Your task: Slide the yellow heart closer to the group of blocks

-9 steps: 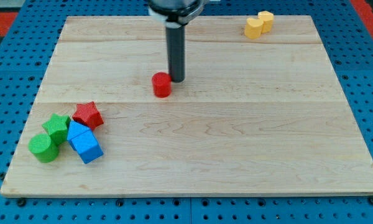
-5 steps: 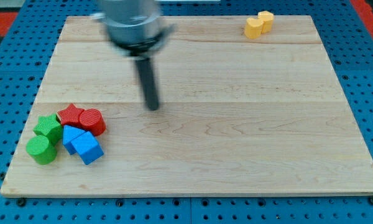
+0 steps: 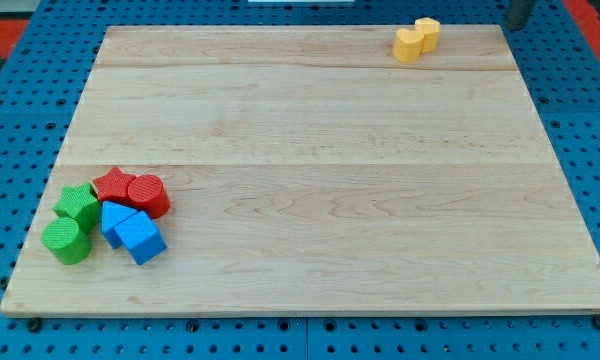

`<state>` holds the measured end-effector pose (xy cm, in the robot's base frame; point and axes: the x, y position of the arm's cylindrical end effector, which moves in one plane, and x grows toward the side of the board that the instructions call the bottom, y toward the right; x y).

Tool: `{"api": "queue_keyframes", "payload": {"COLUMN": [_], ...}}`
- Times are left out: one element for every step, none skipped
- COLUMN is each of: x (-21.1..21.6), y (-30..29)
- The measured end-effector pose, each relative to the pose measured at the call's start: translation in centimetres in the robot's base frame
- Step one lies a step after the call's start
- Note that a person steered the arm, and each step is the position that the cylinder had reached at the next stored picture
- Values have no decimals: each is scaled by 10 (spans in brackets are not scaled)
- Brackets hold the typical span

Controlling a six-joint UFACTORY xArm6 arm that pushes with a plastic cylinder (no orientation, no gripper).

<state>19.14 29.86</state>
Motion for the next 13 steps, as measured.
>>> {"api": "queue_keyframes", "payload": {"x": [5,5,18,64,105,142,169,169,161,155,150,150,150], "y": [-72,-130,-149,-165,-178,-193,-252,-309,-344,-365,-379,-414,-433]}}
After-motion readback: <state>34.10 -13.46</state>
